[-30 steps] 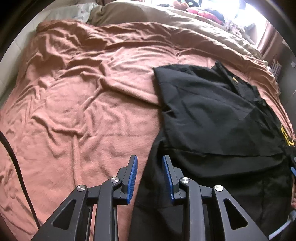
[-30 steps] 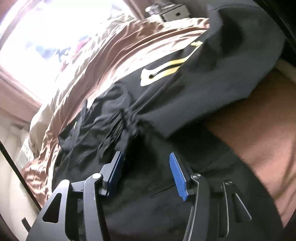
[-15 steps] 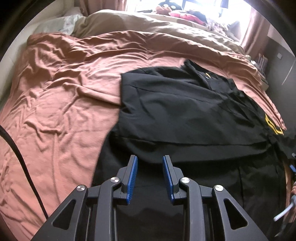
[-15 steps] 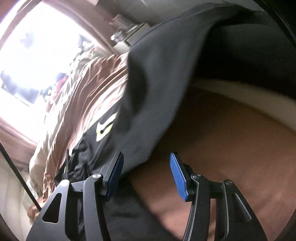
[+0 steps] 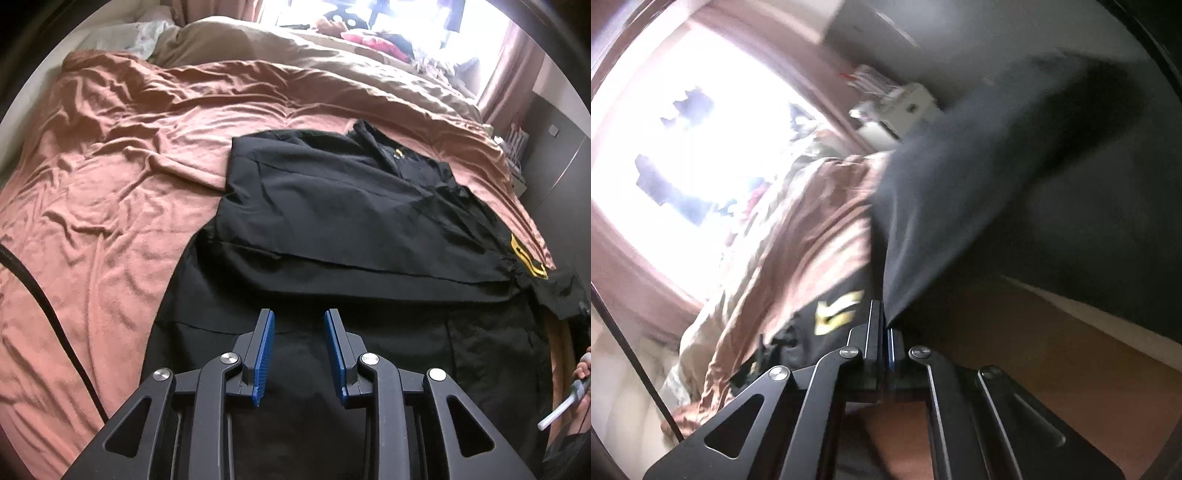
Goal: Fold large clothes
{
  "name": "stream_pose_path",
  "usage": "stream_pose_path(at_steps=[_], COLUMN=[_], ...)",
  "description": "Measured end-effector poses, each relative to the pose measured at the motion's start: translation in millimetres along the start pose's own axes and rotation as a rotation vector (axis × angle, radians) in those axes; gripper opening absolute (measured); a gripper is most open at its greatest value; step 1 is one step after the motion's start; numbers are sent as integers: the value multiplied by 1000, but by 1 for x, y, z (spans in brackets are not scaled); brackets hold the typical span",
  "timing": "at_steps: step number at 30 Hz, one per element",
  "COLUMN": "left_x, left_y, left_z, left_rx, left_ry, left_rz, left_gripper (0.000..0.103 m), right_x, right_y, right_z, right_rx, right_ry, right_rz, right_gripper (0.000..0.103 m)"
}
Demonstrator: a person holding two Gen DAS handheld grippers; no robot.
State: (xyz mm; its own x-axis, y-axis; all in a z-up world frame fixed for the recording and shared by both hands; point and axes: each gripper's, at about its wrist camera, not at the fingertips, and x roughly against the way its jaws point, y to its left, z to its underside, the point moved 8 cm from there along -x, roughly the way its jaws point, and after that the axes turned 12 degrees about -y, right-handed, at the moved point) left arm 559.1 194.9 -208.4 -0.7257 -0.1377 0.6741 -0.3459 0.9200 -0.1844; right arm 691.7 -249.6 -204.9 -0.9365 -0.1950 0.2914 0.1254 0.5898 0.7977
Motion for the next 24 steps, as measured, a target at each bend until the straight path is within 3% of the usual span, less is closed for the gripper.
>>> stream_pose_path(at_steps=[7, 16, 24], left_x=[4, 12, 17], left_y=[2, 28, 40], left_z=[-4, -9, -11], left_rx=[39, 127, 175], left_ry=[-11, -29, -34], left_rz=[47, 56, 82], left_gripper=[30, 30, 30], right_x=[31, 52, 55], right_y=[90, 181, 206], right_z=[29, 110, 174], right_rx=[63, 151, 250], right_ry=[1, 111, 259], right_rz=[-184, -342, -380], right_gripper=[0, 0, 0])
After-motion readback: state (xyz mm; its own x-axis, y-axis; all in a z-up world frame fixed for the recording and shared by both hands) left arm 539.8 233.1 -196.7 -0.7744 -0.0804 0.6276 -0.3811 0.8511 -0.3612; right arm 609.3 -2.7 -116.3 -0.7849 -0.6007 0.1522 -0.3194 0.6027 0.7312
